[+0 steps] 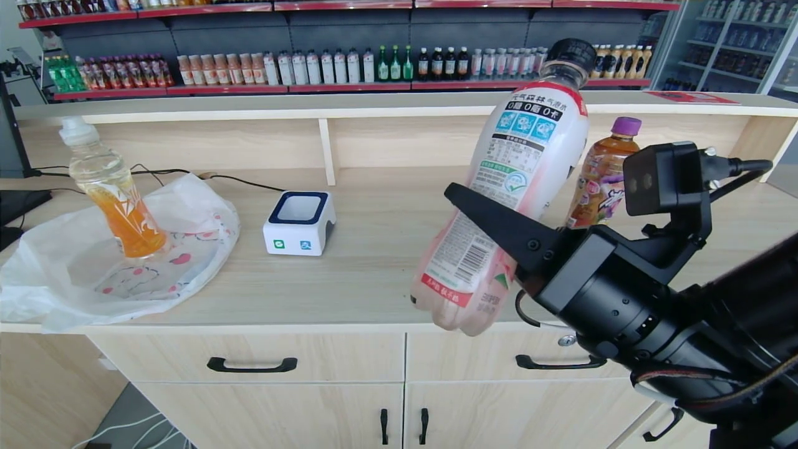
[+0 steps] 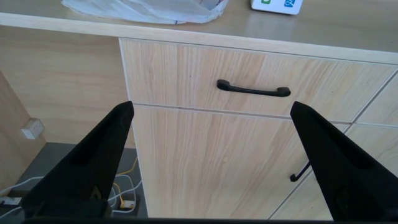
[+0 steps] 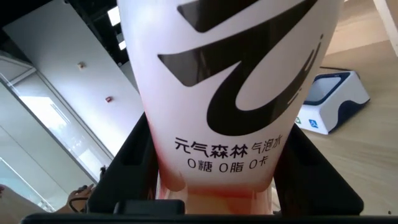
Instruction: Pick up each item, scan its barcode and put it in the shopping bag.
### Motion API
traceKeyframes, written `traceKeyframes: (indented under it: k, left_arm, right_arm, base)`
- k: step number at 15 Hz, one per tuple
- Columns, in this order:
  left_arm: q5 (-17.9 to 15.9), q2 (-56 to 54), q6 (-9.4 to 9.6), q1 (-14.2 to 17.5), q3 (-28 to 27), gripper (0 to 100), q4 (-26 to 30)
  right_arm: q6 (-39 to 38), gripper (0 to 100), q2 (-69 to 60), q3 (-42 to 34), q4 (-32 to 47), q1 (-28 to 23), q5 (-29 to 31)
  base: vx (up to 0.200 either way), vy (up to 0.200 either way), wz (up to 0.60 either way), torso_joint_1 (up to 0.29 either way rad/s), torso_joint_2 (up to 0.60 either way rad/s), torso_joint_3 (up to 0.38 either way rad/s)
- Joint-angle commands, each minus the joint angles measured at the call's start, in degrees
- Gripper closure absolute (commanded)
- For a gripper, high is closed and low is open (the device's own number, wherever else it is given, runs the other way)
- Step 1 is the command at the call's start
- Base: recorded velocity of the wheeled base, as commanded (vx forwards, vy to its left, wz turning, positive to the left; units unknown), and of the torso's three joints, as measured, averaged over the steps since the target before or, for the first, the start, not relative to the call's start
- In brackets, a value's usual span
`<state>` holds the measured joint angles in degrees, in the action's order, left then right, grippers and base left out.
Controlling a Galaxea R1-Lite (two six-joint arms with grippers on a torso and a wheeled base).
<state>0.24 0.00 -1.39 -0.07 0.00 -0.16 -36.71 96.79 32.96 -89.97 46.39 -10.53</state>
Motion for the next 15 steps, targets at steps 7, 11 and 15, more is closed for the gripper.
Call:
traceKeyframes:
  k: [7, 11, 15]
  left_arm:
    - [0.02, 0.09, -0.02, 0.07, 0.00, 0, -0.02]
    - [0.02, 0.00, -0.02, -0.01, 0.00, 0, -0.02]
    - [0.02, 0.09, -0.02, -0.01, 0.00, 0, -0.02]
  right_arm:
    - [-0.56, 100, -4.16, -3.61, -0.03, 0.64, 0.07]
    - [-0.30, 100, -4.60, -3.78, -0.03, 1.43, 0.07]
    - [8.32, 100, -4.33, -7.39, -0.03, 1.34, 0.07]
  base:
    - [0.000, 0.000, 0.00, 0.000, 0.00, 0.000]
    - [0.000, 0.000, 0.00, 0.000, 0.00, 0.000]
    - [0.000, 0.000, 0.00, 0.000, 0.00, 0.000]
